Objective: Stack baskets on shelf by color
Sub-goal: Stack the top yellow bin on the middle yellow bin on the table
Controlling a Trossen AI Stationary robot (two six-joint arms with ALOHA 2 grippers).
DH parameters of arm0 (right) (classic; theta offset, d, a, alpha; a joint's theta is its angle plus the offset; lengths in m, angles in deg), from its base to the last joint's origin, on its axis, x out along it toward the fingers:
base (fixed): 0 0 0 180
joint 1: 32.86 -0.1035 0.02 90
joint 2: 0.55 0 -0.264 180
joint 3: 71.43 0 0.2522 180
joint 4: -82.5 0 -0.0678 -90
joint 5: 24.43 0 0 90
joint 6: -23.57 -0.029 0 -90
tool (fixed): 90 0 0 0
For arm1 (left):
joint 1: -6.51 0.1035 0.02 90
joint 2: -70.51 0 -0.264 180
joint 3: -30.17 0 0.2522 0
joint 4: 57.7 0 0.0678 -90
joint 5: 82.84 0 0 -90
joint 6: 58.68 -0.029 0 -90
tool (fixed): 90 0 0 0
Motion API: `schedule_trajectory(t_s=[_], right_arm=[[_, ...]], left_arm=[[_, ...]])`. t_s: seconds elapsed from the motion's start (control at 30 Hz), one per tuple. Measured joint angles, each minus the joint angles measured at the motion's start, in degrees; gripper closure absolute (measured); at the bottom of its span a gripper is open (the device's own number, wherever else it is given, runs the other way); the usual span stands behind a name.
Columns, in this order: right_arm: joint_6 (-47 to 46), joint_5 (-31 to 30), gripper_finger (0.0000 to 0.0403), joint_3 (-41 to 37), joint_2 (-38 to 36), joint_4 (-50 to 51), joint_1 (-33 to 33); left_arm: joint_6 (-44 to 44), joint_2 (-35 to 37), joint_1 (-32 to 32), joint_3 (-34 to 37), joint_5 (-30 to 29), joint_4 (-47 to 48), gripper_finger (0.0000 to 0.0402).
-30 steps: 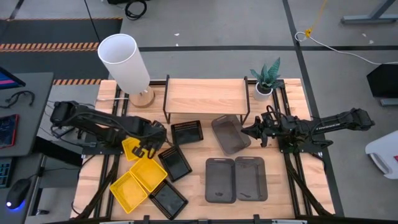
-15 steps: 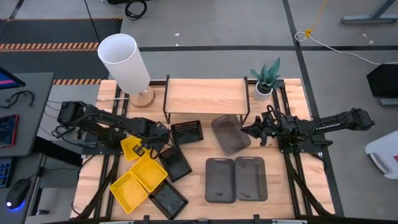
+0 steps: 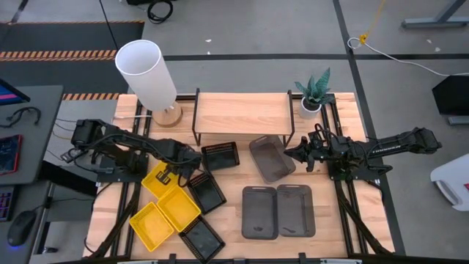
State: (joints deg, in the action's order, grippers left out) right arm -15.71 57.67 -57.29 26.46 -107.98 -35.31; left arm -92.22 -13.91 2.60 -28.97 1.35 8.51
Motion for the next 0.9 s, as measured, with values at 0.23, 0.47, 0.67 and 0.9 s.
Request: schedule_trajectory(t_s=[0.23, 0.47, 0.67, 0.9], right_arm=[[1.9, 0.0, 0.0389, 0.0, 0.0, 0.0, 0.0], [4.4, 0.3, 0.0389, 0.0, 0.0, -0.1, 0.0], [4.5, 0.4, 0.0389, 0.0, 0.0, -0.1, 0.0], [4.5, 0.5, 0.0389, 0.0, 0.0, -0.1, 0.0]], left_arm=[[2.5, 0.0, 1.4, -4.5, -2.5, 5.6, 0.0397], [4.9, 0.0, 7.1, -14.4, 1.1, 15.5, 0.0398], [4.4, 0.0, 12.2, -24.4, 0.4, 22.2, 0.0398], [4.2, 0.1, 16.9, -31.9, -5.1, 25.8, 0.0399]])
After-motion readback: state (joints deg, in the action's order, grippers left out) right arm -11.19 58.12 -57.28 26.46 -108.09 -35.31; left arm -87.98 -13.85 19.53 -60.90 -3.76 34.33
